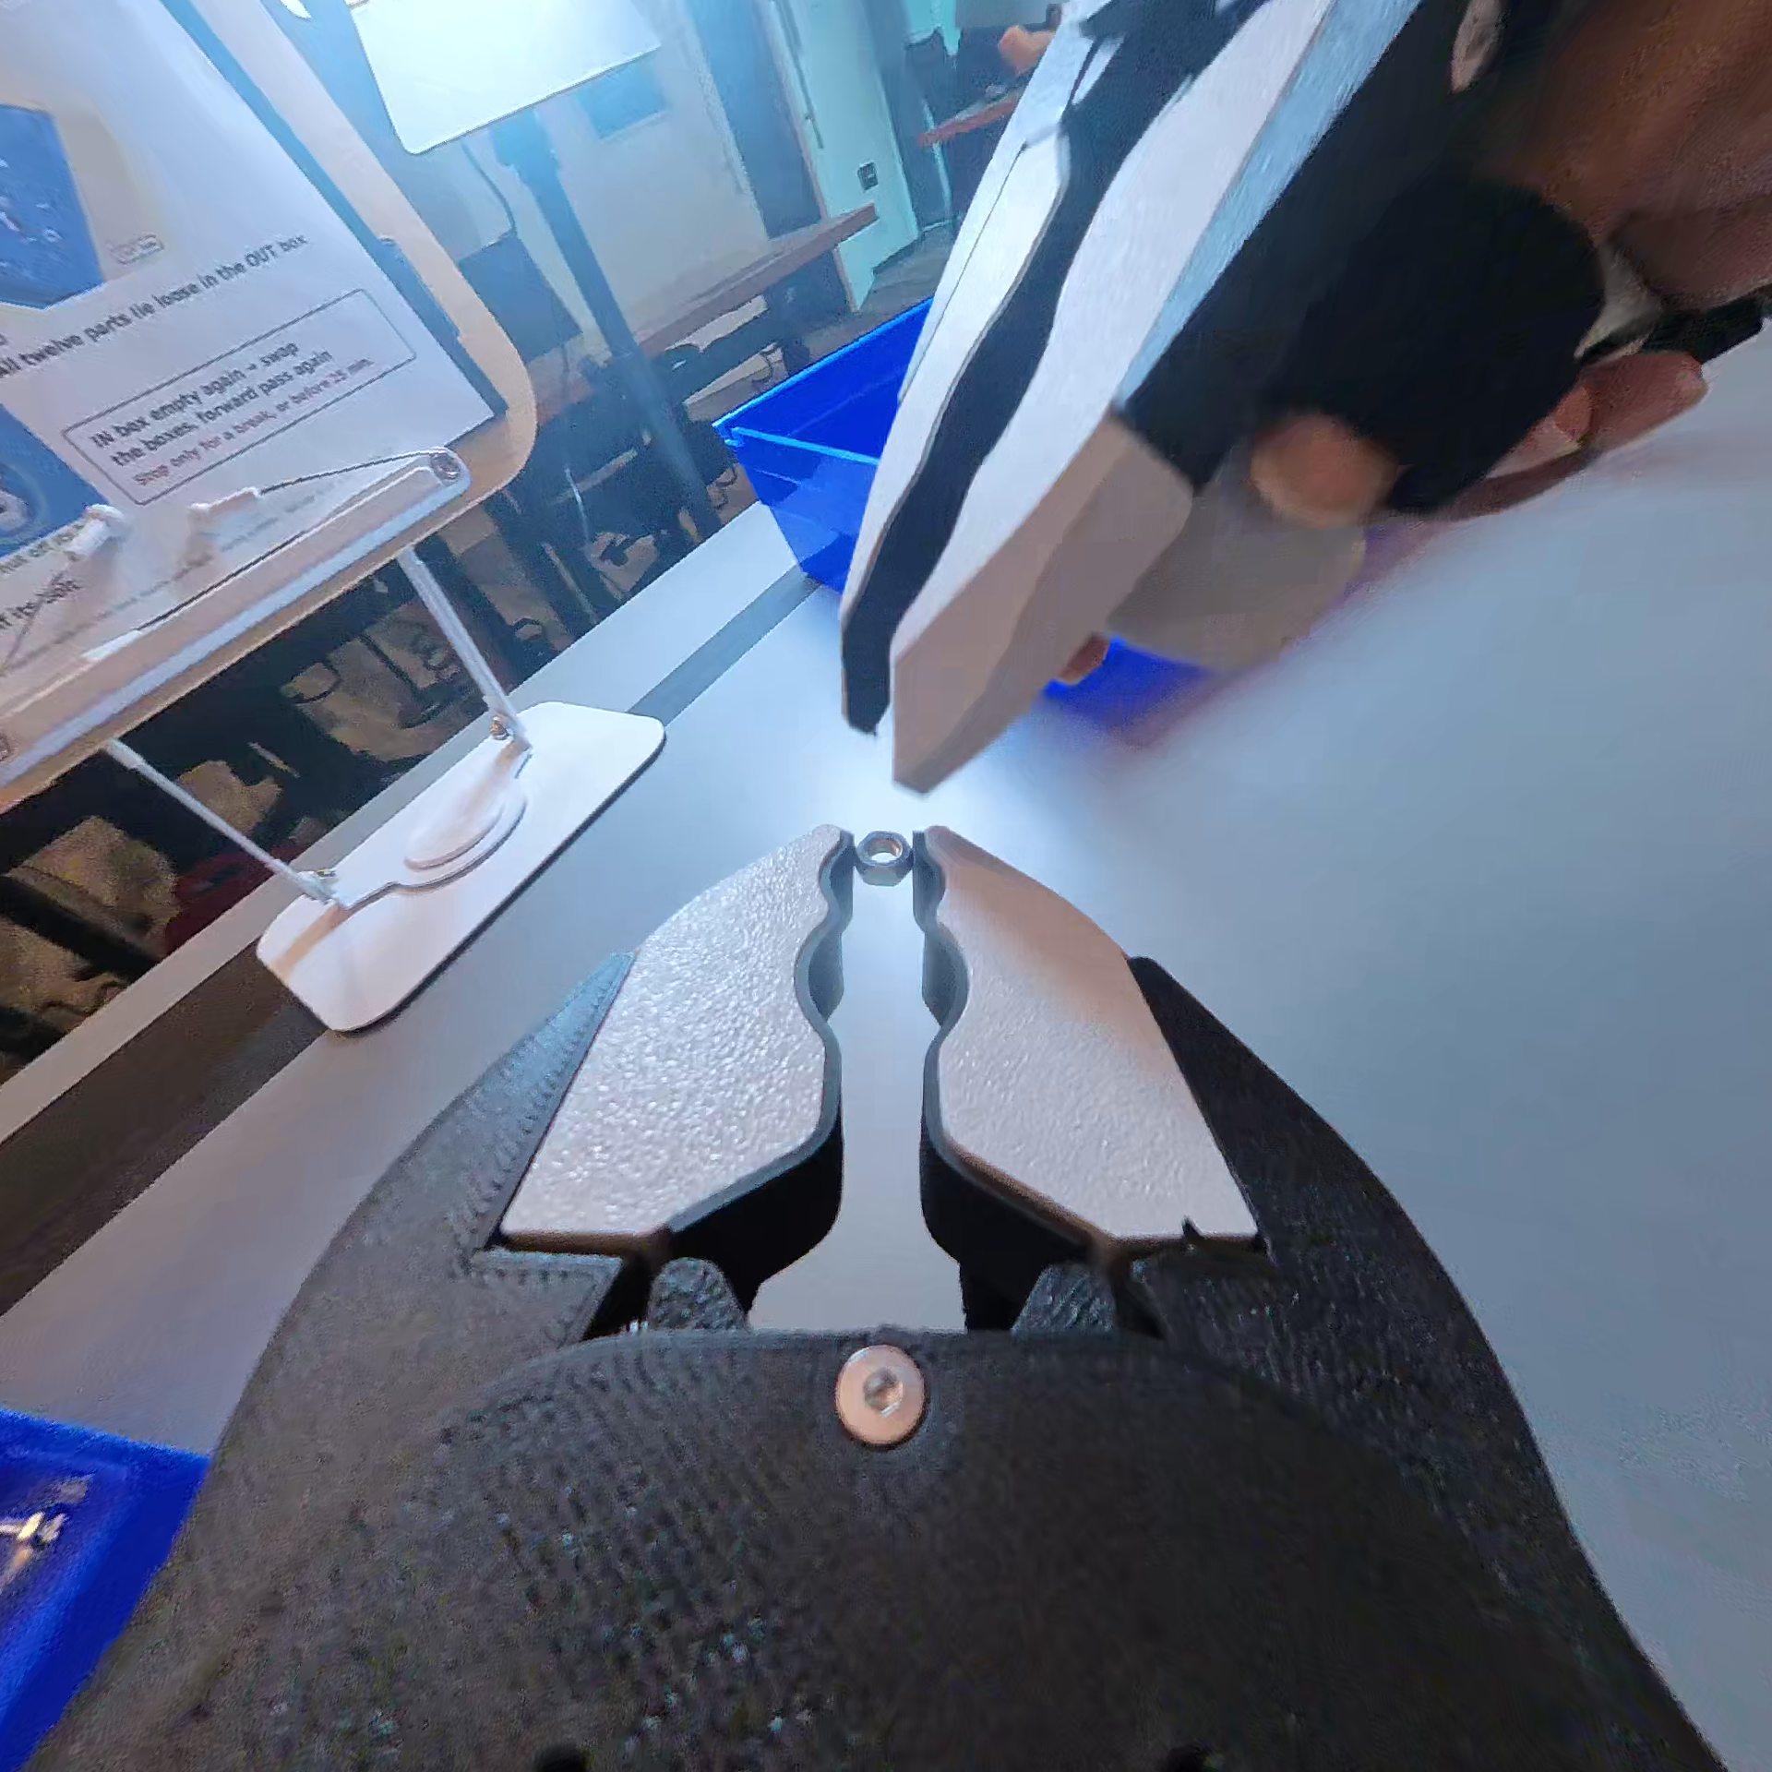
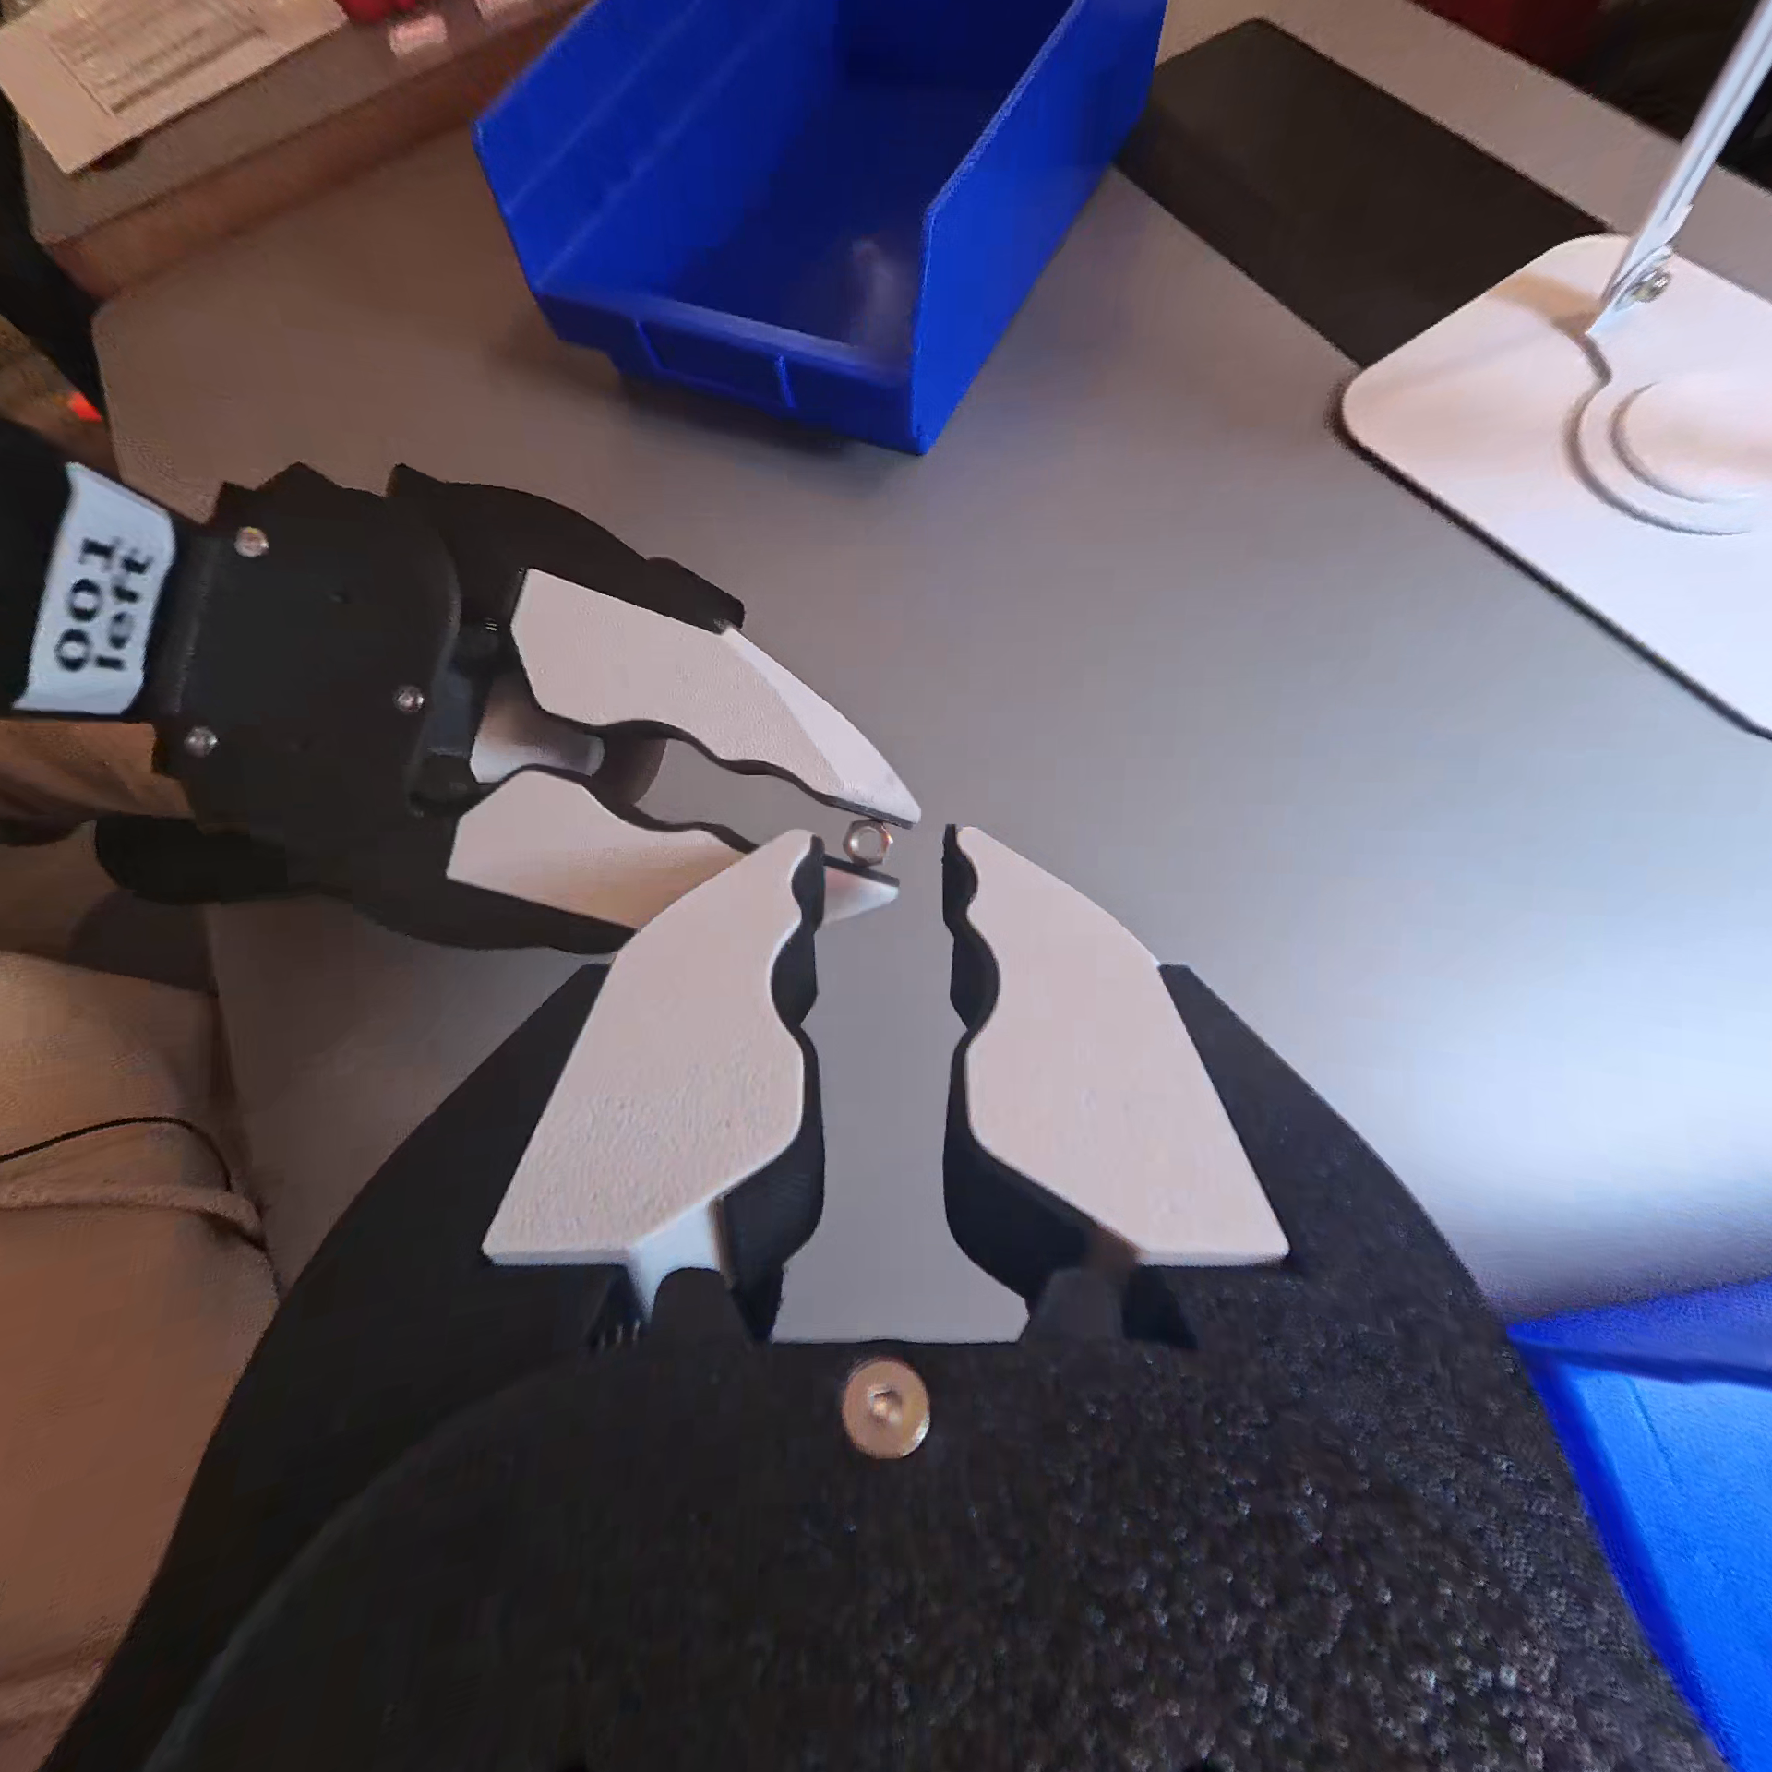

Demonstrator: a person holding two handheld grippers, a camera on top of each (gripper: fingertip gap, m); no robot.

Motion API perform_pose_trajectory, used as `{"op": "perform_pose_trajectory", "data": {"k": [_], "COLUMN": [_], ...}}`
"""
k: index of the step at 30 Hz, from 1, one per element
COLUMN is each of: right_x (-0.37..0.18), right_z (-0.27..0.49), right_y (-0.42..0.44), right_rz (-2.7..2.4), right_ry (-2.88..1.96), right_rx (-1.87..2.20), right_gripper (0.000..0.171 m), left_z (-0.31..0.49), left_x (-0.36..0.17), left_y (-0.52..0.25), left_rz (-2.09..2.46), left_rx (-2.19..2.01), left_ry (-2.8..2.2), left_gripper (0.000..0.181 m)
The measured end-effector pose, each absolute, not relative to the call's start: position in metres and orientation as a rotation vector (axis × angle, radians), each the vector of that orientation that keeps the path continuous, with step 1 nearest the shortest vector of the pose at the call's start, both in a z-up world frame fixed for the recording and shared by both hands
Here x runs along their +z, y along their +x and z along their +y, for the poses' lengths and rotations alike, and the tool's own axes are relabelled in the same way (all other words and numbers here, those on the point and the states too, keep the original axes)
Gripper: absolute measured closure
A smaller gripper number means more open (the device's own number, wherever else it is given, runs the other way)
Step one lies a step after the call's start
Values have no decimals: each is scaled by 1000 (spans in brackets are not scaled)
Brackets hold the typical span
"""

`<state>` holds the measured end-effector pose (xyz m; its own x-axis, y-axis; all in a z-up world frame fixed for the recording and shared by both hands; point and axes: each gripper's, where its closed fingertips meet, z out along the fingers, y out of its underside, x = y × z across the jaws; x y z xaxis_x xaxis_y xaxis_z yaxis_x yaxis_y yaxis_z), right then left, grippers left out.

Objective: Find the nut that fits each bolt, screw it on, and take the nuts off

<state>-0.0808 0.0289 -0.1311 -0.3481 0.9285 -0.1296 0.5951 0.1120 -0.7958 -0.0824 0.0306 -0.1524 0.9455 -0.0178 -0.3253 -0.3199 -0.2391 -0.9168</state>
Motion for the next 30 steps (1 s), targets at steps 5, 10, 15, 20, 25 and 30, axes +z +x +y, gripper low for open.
{"op": "perform_pose_trajectory", "data": {"k": [5,10,15,20,25,30], "right_x": [-145,-152,-153,-148,-140,-131], "right_z": [18,15,13,11,12,11], "right_y": [-94,-99,-103,-106,-105,-101], "right_rz": [-2035,-2059,-2055,-2015,-1971,-1942], "right_ry": [-1548,-1610,-1612,-1561,-1486,-1404], "right_rx": [1059,1005,960,975,1050,1149], "right_gripper": [146,152,156,161,162,163], "left_z": [29,29,28,27,27,26], "left_x": [-152,-154,-155,-150,-143,-134], "left_y": [-90,-95,-100,-103,-101,-97], "left_rz": [244,260,244,231,245,295], "left_rx": [394,490,501,523,545,608], "left_ry": [-1810,-1830,-1843,-1826,-1781,-1719], "left_gripper": [170,170,170,170,170,170]}}
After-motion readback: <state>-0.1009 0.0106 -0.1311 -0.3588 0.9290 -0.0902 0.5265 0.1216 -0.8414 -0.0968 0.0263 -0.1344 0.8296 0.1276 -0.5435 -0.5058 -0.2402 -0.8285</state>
